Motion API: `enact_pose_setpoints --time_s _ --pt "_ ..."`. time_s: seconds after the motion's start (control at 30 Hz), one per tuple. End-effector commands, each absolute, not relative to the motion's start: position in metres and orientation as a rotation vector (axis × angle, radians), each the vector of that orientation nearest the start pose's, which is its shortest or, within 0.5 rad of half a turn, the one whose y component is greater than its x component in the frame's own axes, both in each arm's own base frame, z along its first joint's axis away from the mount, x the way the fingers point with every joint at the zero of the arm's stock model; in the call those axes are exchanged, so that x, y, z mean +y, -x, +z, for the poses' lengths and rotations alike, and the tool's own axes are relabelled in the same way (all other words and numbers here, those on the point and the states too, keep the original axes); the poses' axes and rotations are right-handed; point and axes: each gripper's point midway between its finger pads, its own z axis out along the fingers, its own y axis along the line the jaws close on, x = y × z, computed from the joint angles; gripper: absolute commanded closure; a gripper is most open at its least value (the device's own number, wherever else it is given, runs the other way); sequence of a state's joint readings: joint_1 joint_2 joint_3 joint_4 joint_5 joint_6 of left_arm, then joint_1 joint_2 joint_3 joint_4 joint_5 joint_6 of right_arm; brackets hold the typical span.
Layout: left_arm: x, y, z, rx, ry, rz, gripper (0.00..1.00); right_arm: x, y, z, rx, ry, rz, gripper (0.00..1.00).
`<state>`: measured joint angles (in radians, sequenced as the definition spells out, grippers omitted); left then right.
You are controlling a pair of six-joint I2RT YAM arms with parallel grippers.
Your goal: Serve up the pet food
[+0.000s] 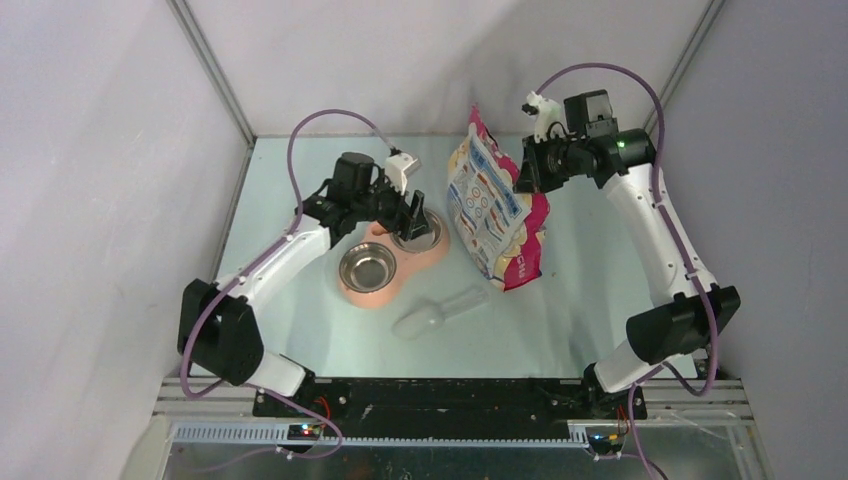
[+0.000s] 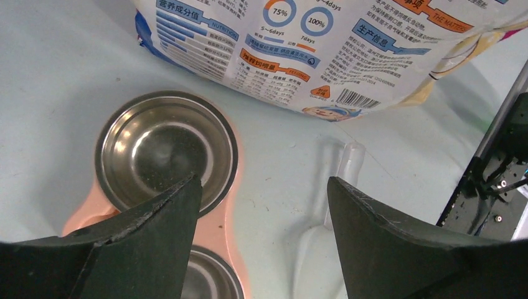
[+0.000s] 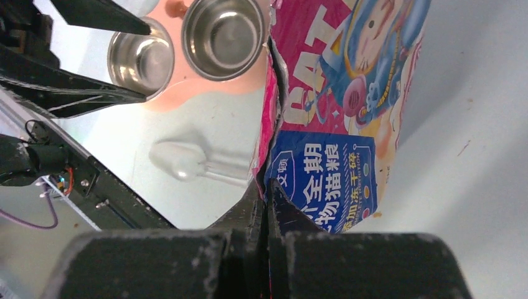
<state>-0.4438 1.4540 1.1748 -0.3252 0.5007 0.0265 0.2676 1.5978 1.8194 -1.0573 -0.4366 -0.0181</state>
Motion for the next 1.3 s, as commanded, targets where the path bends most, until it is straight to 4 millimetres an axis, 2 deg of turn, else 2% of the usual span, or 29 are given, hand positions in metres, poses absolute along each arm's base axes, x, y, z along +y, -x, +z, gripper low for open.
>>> enact_pose_setpoints --time_s 0.0,0.03,0.07,0.1,0.13,0.17,0.23,0.37,0.6,0.7,0.8,0.9,1.03,1.13,1.2,1.27 --pt "-0.26 -0.33 0.211 1.974 -0.876 -0.774 0.2 0.187 -0.331 0.349 2.133 0.527 0.783 0.96" --pt "-0.26 -0.33 0.208 1.972 -0.895 -0.769 0.21 0.183 -0.336 0.349 2.141 0.497 0.789 0.85" --pt "-0.26 -0.328 0.201 1.989 -0.912 -0.768 0.22 0.183 -0.338 0.356 2.124 0.49 0.804 0.78" --pt "-0.259 -0.326 0.193 2.002 -0.946 -0.765 0.23 0.178 -0.344 0.356 2.13 0.461 0.808 0.67" --pt "-0.259 -0.324 0.189 2.006 -0.967 -0.768 0.24 0.178 -0.347 0.366 2.107 0.457 0.817 0.62" --pt "-0.259 -0.319 0.18 2.018 -1.016 -0.778 0.25 0.175 -0.353 0.365 2.11 0.446 0.816 0.56" --pt "-0.259 -0.312 0.163 2.044 -1.086 -0.795 0.26 0.171 -0.361 0.374 2.086 0.43 0.808 0.5" --pt "-0.262 -0.297 0.132 2.129 -1.189 -0.862 0.29 0.163 -0.374 0.382 2.063 0.391 0.806 0.46" --pt "-0.274 -0.302 0.1 2.214 -1.202 -0.848 0.31 0.149 -0.386 0.391 2.038 0.343 0.789 0.45" --pt "-0.277 -0.315 0.089 2.251 -1.186 -0.81 0.29 0.141 -0.389 0.391 2.04 0.316 0.785 0.45" --pt "-0.271 -0.339 0.077 2.286 -1.13 -0.665 0.25 0.134 -0.391 0.392 2.035 0.3 0.772 0.45" --pt "-0.256 -0.37 0.075 2.295 -1.06 -0.459 0.22 0.127 -0.394 0.392 2.032 0.281 0.745 0.45" --pt "-0.246 -0.395 0.08 2.263 -1.03 -0.345 0.2 0.118 -0.398 0.393 2.025 0.258 0.712 0.46" --pt "-0.249 -0.398 0.087 2.271 -1.029 -0.408 0.2 0.118 -0.399 0.393 2.025 0.26 0.702 0.46" --pt "-0.259 -0.391 0.104 2.248 -1.058 -0.523 0.21 0.119 -0.399 0.39 2.032 0.263 0.699 0.46" --pt "-0.273 -0.378 0.134 2.172 -1.099 -0.661 0.21 0.119 -0.4 0.386 2.041 0.274 0.673 0.46"
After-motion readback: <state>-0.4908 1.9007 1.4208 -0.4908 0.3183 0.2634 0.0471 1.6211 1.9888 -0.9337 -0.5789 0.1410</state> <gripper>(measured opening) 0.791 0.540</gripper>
